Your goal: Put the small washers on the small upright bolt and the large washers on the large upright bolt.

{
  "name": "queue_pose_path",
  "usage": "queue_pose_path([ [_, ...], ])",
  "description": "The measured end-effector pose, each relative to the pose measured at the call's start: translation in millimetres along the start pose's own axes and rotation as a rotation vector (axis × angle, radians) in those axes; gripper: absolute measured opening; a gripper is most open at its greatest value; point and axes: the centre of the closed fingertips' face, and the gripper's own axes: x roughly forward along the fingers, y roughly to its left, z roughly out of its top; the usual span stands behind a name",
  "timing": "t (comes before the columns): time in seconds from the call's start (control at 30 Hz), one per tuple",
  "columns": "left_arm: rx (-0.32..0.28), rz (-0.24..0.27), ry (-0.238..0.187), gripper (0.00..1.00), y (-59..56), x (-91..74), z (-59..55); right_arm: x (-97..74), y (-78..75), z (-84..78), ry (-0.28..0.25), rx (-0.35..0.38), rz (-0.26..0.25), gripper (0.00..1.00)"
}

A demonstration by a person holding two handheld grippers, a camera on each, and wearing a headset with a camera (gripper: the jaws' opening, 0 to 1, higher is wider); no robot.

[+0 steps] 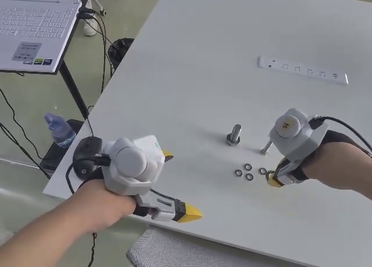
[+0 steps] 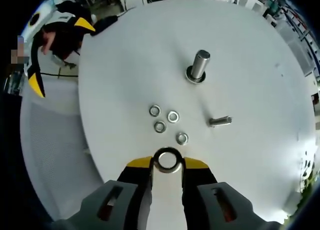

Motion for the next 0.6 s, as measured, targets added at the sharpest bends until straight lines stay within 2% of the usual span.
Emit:
queue_pose_path([
  [0.37, 0.000, 0.002, 0.002, 0.84, 0.7, -0.1, 0.0, -21.7, -6.6, 2.0, -0.008, -0.012, -0.011, 0.21],
  [0.6, 0.000, 0.000, 0.001, 0.84, -0.2, 0.1, 1.0, -31.8, -10.5, 0.2, 0.009, -0.038, -0.015, 0.21],
])
